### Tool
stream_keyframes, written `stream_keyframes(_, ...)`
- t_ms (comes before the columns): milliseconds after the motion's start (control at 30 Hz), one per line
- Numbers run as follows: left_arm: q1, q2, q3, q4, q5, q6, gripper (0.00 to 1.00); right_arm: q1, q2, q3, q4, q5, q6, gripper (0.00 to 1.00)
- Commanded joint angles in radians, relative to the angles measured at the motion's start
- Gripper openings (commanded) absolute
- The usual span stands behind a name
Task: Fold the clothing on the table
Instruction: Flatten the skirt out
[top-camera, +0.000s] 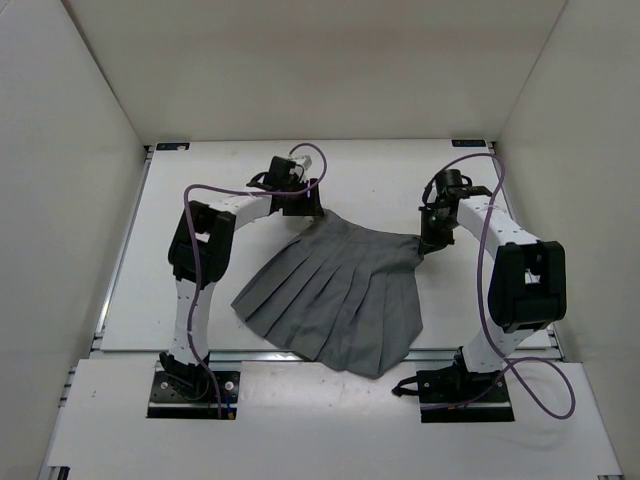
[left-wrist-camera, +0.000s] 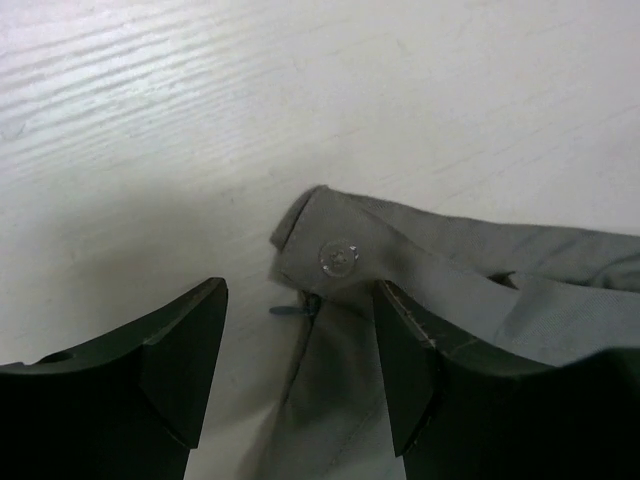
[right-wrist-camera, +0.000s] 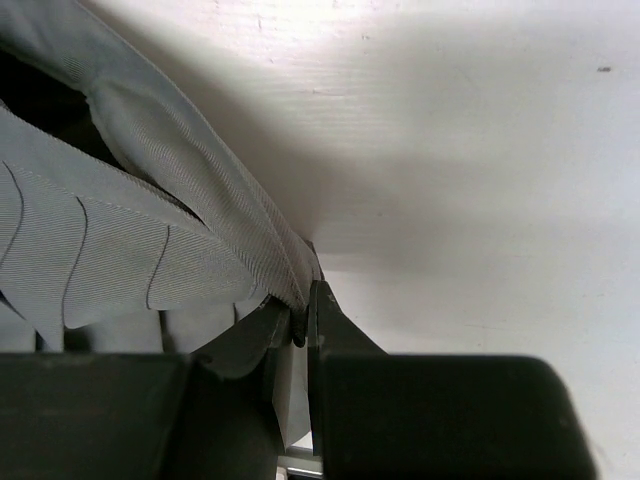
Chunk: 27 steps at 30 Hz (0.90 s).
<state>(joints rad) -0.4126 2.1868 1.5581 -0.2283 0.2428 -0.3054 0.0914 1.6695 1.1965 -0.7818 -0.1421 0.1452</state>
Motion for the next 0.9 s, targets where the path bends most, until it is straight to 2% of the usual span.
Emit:
stream_keyframes(0, 0.017, 0.001, 0.036, 0.029, 0.128, -0.038, 0.71, 0.008, -0.016, 0.049, -0.005, 0.016, -0.004, 0.00)
stream_keyframes(133, 0.011, 0.071, 0.132, -0.051, 0.153, -0.011, 0.72, 0.014, -0.017, 0.051, -0.007, 0.015, -0.006, 0.00)
stream_keyframes(267, 0.006, 0.085, 0.115, -0.002, 0.220, -0.053, 0.71, 0.008, -0.025, 0.041, -0.002, 0.018, -0.006, 0.00)
stream_keyframes(400, -0.009, 0.094, 0.152, -0.058, 0.220, -0.017, 0.70, 0.004, -0.033, 0.035, 0.003, 0.013, -0.007, 0.00)
stream_keyframes(500, -0.006, 0.102, 0.165, -0.091, 0.271, -0.003, 0.68, 0.001, -0.036, 0.032, 0.000, 0.010, -0.012, 0.00)
stream_keyframes(567, 0.000, 0.103, 0.152, -0.069, 0.303, -0.020, 0.49, 0.004, -0.039, 0.028, 0.009, 0.006, -0.012, 0.00)
stream_keyframes(600, 0.004, 0.099, 0.142, -0.063, 0.317, -0.030, 0.24, 0.002, -0.036, 0.032, 0.010, 0.003, -0.012, 0.00)
stream_keyframes(633, 0.005, 0.108, 0.143, -0.065, 0.325, -0.035, 0.05, 0.010, -0.036, 0.028, 0.013, 0.001, -0.009, 0.00)
stream_keyframes(667, 0.009, 0.110, 0.142, -0.066, 0.322, -0.035, 0.00, 0.005, -0.034, 0.028, 0.013, 0.004, -0.010, 0.00)
stream_keyframes(867, 0.040, 0.038, 0.073, 0.024, 0.323, -0.106, 0.00, 0.004, -0.043, 0.024, 0.018, -0.007, -0.019, 0.00)
